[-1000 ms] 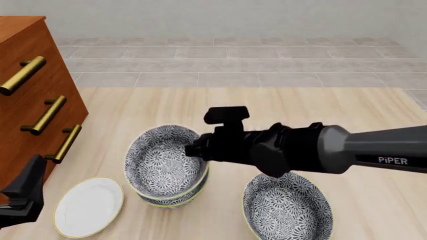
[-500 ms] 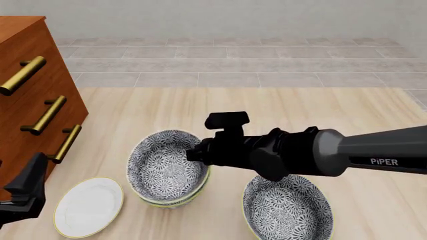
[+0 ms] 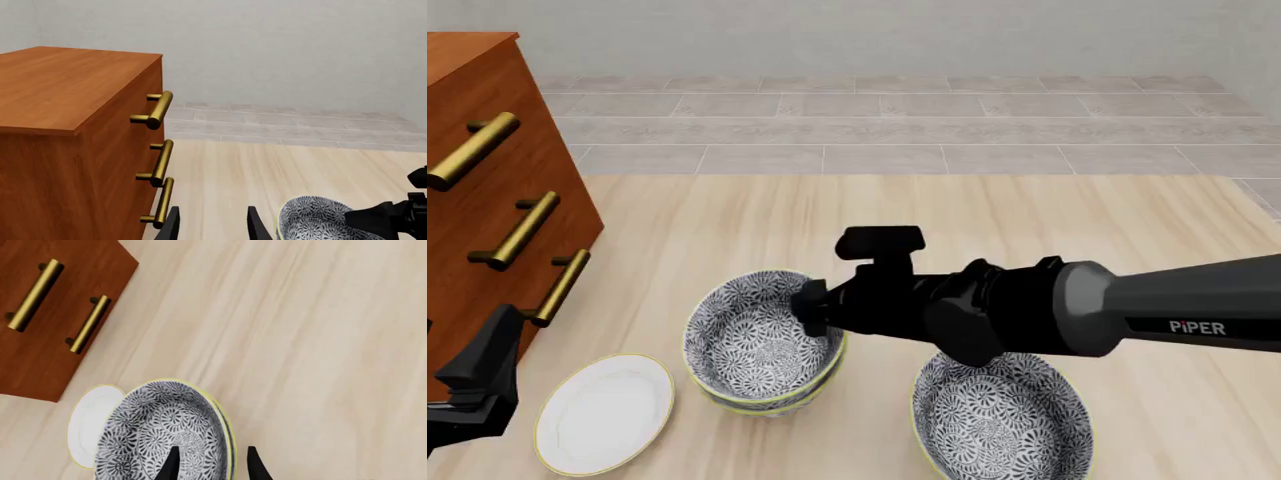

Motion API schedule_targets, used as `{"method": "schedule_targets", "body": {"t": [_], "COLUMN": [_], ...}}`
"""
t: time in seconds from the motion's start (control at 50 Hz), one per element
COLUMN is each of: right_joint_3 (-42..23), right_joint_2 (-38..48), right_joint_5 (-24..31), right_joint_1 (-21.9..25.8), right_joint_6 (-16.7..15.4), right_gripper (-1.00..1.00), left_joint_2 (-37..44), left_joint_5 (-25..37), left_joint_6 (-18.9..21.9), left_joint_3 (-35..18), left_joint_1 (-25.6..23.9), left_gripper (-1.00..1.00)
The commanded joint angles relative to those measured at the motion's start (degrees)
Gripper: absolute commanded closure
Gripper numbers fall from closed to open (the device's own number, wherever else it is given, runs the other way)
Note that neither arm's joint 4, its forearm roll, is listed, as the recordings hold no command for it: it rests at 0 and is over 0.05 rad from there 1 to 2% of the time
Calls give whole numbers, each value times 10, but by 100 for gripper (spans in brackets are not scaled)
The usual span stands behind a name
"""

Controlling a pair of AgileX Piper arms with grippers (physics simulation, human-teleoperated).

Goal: Stack the bowl at the front on the bowl in the middle.

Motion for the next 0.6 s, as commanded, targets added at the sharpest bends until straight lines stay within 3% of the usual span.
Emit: {"method": "schedule_targets", "body": {"t": [0.02,0.6], "right_joint_3": [0,1], "right_joint_2": [0,-142], "right_joint_5": [-1,65], "right_joint_1": [4,3], "right_joint_6": [1,-28], "right_gripper": [-100,-100], "left_joint_2": [-2,-47], "left_joint_5": [3,43], "left_joint_6": [0,-1], "left_joint_3": [0,4], "left_joint_1": [-1,-3], "left_gripper": [-100,-100]}}
